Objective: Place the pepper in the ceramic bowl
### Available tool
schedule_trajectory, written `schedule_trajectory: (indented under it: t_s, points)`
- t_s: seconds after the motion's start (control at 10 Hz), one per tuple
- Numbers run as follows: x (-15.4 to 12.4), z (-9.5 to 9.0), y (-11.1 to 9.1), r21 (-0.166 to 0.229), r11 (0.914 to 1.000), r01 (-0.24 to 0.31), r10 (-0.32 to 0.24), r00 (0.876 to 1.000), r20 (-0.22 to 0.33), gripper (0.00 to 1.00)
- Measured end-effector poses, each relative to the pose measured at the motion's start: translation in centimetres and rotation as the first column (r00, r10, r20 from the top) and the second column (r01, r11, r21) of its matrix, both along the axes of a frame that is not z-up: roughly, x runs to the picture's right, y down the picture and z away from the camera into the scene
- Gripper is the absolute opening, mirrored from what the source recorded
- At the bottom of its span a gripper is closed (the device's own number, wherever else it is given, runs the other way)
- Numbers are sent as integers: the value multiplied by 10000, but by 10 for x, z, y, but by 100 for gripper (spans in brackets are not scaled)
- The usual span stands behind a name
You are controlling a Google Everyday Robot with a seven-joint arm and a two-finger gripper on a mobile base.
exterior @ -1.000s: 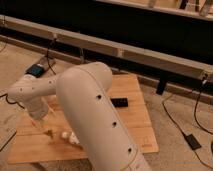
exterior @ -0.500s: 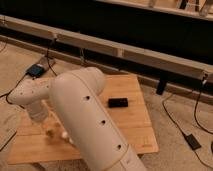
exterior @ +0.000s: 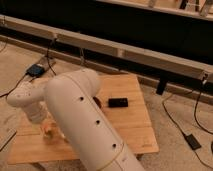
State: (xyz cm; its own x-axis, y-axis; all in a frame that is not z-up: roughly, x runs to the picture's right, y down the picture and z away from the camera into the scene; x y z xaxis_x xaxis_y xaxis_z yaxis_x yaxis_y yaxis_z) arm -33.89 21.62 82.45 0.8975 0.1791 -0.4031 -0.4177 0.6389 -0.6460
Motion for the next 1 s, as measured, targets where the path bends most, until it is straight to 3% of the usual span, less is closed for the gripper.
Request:
schedule_trajectory:
  t_s: [0.2, 0.4, 0.7, 1.0]
  points:
    - [0, 0, -9, 84, 9996, -273, 273, 9996, -30, 13]
    - [3, -2, -25, 204, 9971, -727, 730, 9973, -98, 0]
    - [23, -10, -64, 536, 9855, -1612, 1629, 9862, -288, 0]
    - [59, -22, -99, 980, 9670, -2351, 2415, 9686, -591, 0]
